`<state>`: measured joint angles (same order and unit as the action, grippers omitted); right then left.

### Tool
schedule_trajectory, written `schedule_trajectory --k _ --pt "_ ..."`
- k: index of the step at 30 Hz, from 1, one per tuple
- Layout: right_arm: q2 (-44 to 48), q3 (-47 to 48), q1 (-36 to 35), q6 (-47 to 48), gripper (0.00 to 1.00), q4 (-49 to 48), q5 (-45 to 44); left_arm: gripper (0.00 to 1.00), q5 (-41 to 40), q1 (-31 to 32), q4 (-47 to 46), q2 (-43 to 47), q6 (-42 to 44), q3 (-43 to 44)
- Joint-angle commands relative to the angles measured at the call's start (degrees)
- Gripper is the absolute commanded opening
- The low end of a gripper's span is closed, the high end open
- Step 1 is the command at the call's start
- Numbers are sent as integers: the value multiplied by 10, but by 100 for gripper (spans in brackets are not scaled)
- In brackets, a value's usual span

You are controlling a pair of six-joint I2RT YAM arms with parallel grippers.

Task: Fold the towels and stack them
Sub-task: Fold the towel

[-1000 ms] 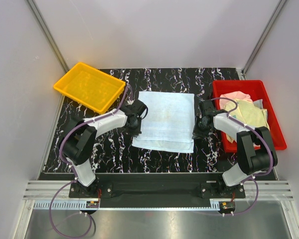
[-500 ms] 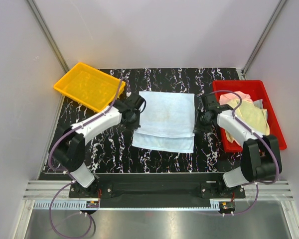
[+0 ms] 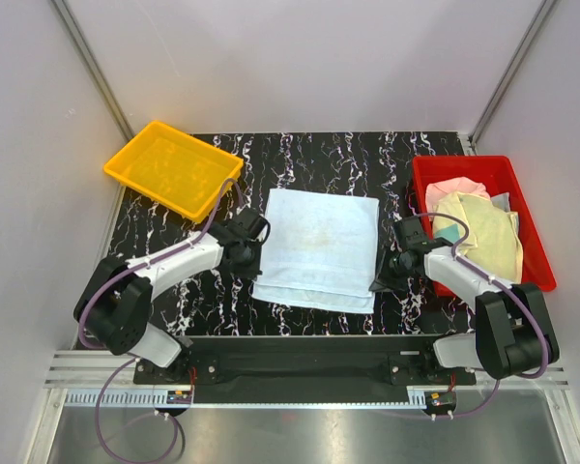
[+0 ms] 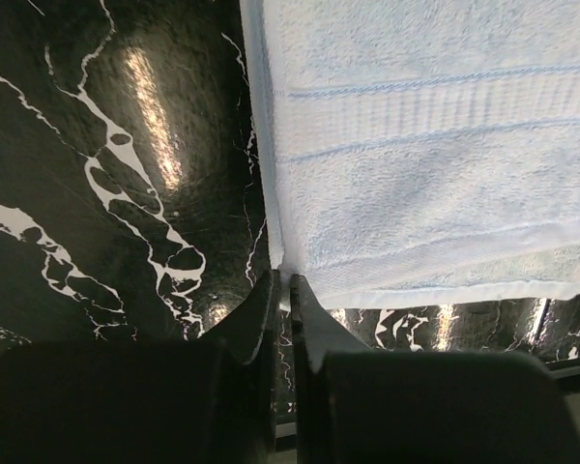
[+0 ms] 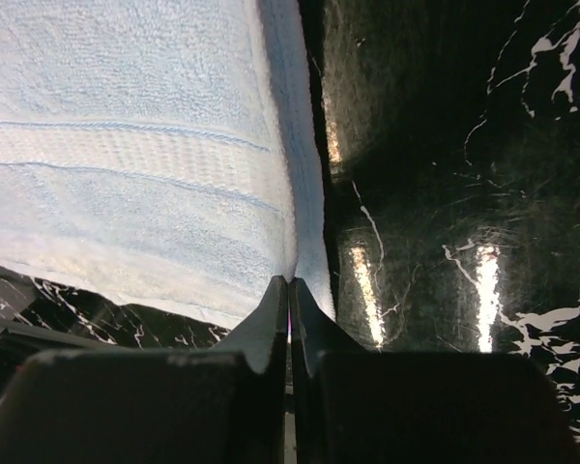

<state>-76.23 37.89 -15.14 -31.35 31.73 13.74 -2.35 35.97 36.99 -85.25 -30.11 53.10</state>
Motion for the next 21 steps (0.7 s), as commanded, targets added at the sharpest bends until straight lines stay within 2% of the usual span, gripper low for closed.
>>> schedule_trajectory --k 1,4,8,11,15,18,21 --pt "5 8 -6 -13 0 -46 14 0 20 2 -56 1 -3 -4" --pt "10 61 -6 5 0 -9 0 0 18 2 -24 -2 4 30" --pt "20 162 -5 21 0 80 -5 0 -2 2 57 15 13 137" --pt "51 176 -7 12 0 125 0 0 5 6 87 44 11 160" --pt "129 107 -9 -8 0 123 13 0 20 7 67 90 0 80" --pt "176 19 -14 -33 0 93 24 0 57 7 11 118 -17 -3" --pt "185 -41 -25 -68 0 54 30 0 84 11 -40 132 -33 -75"
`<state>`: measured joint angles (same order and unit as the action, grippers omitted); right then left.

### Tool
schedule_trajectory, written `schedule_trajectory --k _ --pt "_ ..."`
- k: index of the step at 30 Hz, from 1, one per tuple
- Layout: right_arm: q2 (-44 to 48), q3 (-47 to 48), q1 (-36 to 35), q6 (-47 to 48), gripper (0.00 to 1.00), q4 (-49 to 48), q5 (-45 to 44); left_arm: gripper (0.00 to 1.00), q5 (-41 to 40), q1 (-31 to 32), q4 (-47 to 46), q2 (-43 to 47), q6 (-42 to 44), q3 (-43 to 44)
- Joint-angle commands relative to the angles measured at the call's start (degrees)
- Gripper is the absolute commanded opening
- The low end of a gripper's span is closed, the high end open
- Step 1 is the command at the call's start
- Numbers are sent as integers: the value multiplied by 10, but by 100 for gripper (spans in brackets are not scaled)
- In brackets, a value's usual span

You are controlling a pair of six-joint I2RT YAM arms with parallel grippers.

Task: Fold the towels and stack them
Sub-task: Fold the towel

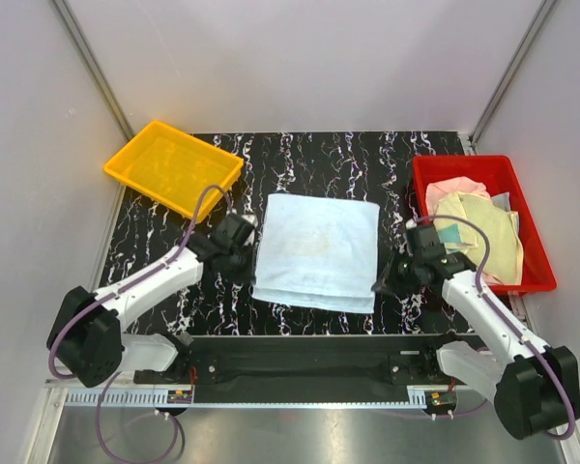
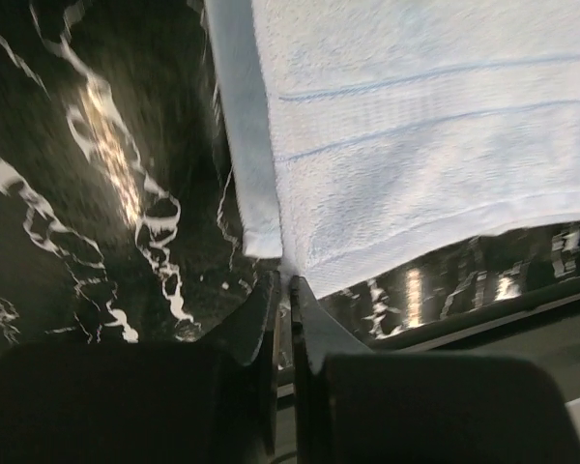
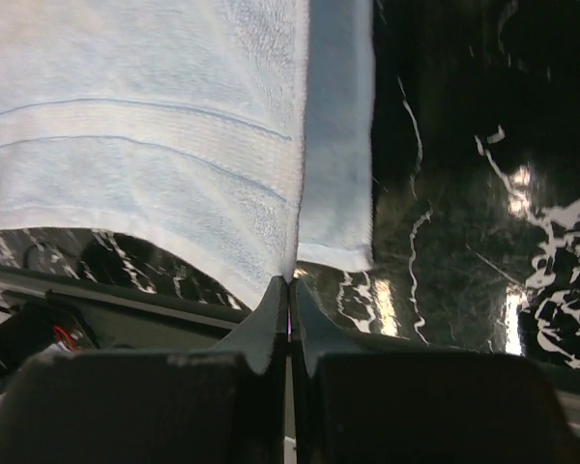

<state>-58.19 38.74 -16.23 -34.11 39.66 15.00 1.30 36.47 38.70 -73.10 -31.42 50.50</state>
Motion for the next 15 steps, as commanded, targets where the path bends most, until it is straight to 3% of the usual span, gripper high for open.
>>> schedule_trajectory --k 1,15 --pt "-1 -61 -20 -52 0 -35 13 0 48 6 -64 8 -27 -62" --pt "-13 -95 -28 -85 0 -47 -67 0 42 7 -100 -30 -18 -107"
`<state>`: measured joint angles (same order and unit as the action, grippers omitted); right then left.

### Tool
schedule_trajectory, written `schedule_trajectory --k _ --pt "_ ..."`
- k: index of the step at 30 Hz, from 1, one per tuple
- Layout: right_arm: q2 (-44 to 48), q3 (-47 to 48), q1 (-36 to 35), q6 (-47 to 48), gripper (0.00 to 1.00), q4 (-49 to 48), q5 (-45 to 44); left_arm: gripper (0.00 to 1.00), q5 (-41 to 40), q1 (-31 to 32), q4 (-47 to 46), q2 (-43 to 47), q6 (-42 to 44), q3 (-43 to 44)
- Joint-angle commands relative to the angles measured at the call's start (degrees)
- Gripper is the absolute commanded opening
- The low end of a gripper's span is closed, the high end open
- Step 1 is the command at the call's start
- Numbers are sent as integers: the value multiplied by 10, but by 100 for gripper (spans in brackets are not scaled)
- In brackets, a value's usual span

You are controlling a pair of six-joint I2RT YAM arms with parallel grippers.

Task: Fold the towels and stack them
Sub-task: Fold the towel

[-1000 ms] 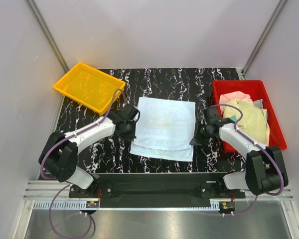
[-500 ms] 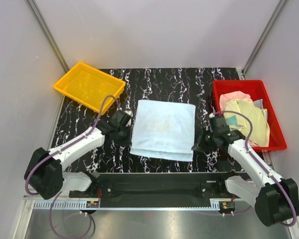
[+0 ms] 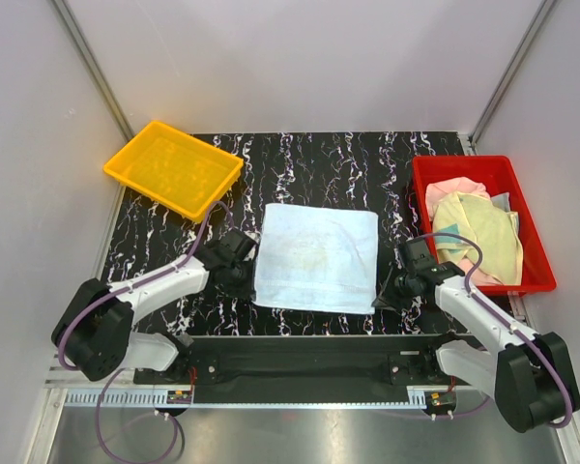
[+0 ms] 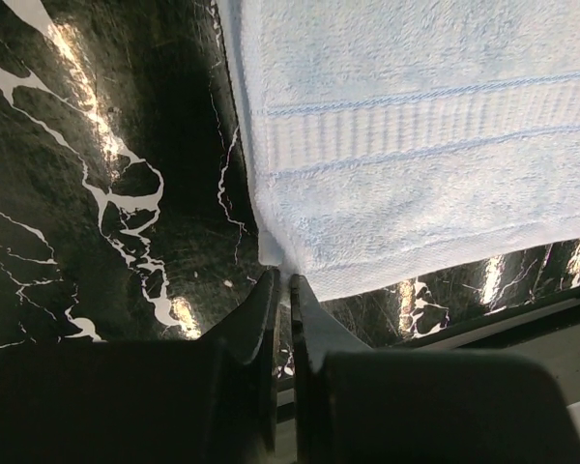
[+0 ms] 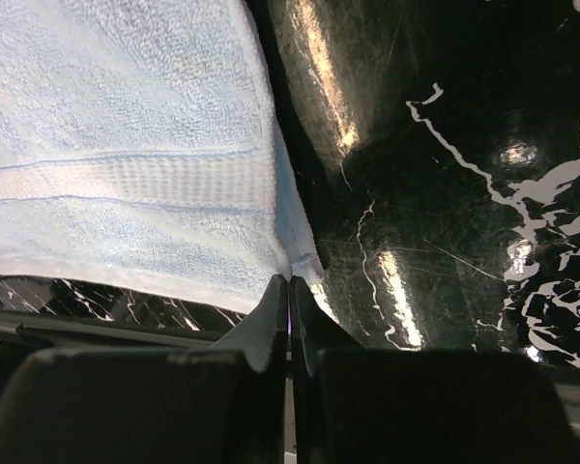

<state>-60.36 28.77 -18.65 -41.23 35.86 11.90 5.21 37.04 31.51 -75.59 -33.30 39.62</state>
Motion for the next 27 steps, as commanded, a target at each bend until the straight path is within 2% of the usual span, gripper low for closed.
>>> schedule_trajectory --k 1,3,5,6,10,16,27 --pt "8 6 -4 -15 1 -9 -36 0 2 1 -28 -9 3 5" --pt "7 7 -4 -16 6 -7 -37 4 -1 1 -21 -12 3 7" --pt "9 7 -5 -19 15 -7 -39 14 -6 1 -14 -11 5 11" --pt "8 8 -5 -19 19 -5 -40 25 -16 1 -4 -10 4 14" --pt "13 13 -5 -22 29 4 -39 38 -48 1 20 1 7 30" --pt "13 9 -9 -31 44 8 -33 46 -22 1 -27 4 -3 6" --pt "-5 15 -26 -37 46 11 -51 49 -15 -5 -75 -19 -23 -41"
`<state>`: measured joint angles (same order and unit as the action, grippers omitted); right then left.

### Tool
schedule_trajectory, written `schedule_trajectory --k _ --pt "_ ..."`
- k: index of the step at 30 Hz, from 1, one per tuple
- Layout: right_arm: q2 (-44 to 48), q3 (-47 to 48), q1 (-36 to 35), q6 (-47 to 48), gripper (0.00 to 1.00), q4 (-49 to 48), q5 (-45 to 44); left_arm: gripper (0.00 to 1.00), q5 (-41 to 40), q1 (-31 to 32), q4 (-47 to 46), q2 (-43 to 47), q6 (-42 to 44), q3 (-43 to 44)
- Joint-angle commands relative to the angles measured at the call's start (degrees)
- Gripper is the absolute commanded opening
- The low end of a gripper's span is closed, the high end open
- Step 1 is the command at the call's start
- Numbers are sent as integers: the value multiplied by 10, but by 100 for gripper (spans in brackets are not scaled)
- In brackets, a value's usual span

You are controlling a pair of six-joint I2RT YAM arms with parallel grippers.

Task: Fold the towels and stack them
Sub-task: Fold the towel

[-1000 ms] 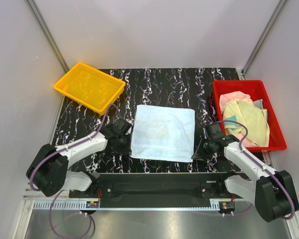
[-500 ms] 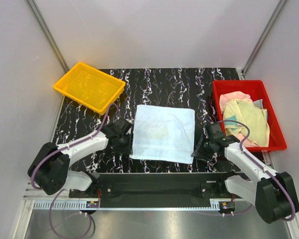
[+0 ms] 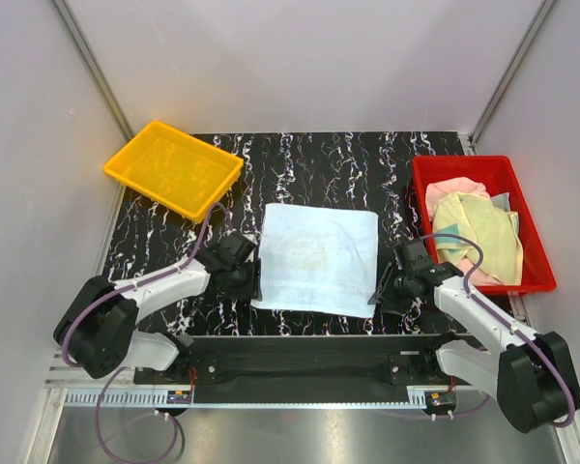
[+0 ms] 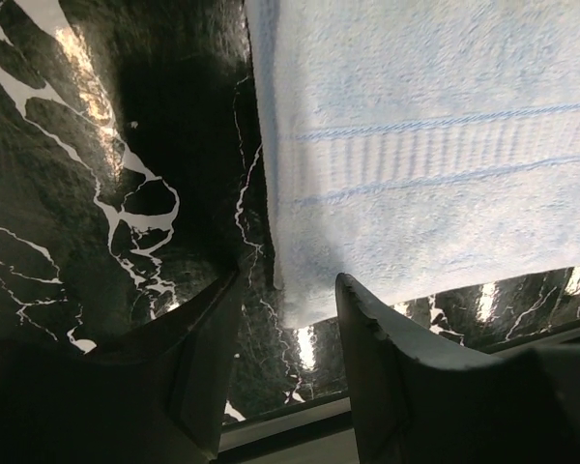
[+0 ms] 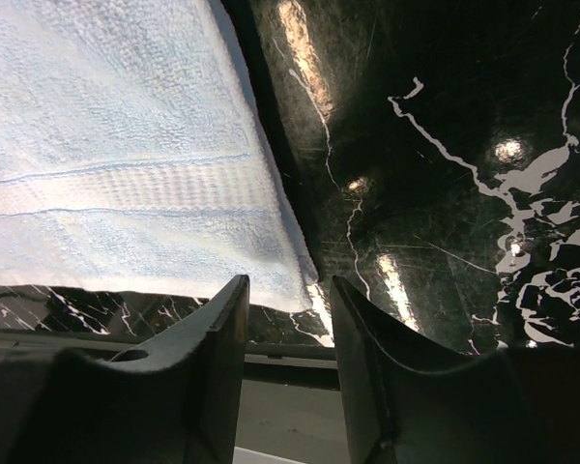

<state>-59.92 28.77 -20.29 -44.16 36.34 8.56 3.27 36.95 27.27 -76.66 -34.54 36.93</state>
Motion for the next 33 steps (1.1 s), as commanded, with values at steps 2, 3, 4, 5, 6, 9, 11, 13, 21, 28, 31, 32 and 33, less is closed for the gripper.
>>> schedule_trajectory --k 2,3,4,5,6,9,11,13,21,28,31,32,33 --pt "-18 18 -13 -7 45 8 -21 49 9 -4 -39 -10 -12 -21" --pt "-21 21 -14 -7 45 9 -23 49 11 -4 -45 -10 -14 -21" --pt "-23 22 -17 -9 45 10 -27 49 12 -5 -48 -10 -17 -24" --pt "-27 24 -18 -9 45 11 -29 49 13 -4 -49 -11 -18 -24" --pt "-30 27 -19 -10 45 13 -32 48 13 -4 -48 -15 -18 -25" --pt "-48 37 -19 -8 45 16 -36 44 11 -4 -48 -23 -21 -27" --pt "-56 40 -22 -8 45 18 -40 40 14 -4 -50 -26 -24 -30" --pt "-62 43 -24 -9 45 21 -42 38 15 -4 -50 -31 -25 -32" --pt "-68 48 -41 -17 43 29 -48 33 31 -5 -75 -46 -28 -41" --pt "-99 66 -52 -12 43 32 -64 27 29 -4 -80 -43 -36 -41" --pt "-111 73 -55 -8 42 31 -59 18 28 -4 -82 -45 -37 -41" --pt "-113 73 -55 -8 41 24 -51 15 29 -4 -85 -46 -38 -41" --pt "-113 73 -55 -8 41 21 -49 12 30 -4 -88 -47 -39 -41"
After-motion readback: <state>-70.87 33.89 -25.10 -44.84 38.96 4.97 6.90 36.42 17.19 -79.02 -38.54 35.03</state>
